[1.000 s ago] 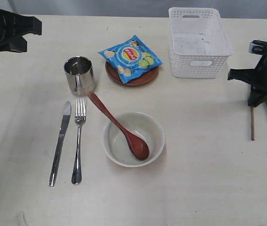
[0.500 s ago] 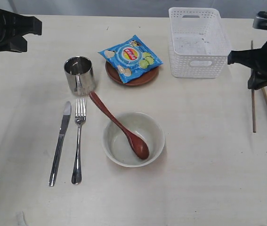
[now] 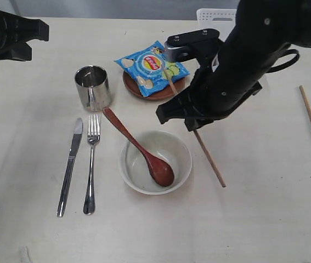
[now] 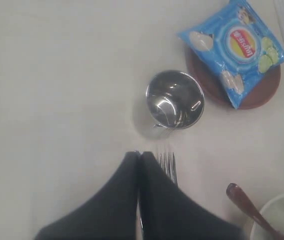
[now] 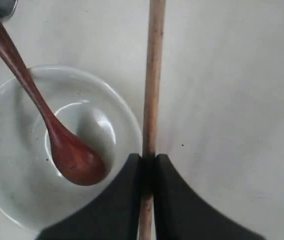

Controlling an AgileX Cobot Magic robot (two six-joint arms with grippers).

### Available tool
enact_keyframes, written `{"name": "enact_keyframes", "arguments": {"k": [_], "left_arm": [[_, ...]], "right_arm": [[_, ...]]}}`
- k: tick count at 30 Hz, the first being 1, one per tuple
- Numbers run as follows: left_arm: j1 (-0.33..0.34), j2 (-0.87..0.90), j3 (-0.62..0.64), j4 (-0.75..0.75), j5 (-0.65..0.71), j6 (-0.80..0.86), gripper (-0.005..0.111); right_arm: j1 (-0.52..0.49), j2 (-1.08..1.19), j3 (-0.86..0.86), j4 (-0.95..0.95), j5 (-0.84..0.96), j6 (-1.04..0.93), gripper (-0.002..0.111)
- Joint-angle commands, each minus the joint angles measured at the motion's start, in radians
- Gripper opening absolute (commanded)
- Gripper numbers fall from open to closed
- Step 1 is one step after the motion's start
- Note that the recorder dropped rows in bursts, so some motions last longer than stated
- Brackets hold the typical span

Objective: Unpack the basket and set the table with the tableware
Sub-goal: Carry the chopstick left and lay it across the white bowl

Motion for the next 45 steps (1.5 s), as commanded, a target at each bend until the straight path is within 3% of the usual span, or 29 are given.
{"name": "enact_keyframes", "arguments": {"k": [1, 7, 30, 45], "left_arm": [[-0.005, -0.001, 0.007, -0.005, -0.006, 0.004, 0.000], [-0.005, -0.001, 0.007, -0.005, -0.010, 0.004, 0.000], [-0.005, -0.001, 0.007, -0.005, -0.011, 0.011, 0.000], [-0.005, -0.001, 0.007, -0.009, -0.012, 0.011, 0.000]], "right_arm": [[0.033, 0.074, -0.077, 0.001, 0.043, 0.003, -0.001], [0.098, 0.159, -0.147, 0.024, 0.091, 0.022, -0.001], [0.110, 0.248, -0.151, 0.152, 0.116, -0.024, -0.001], [0.144, 0.248, -0.151, 0.140, 0.097, -0.004, 0.000]]}}
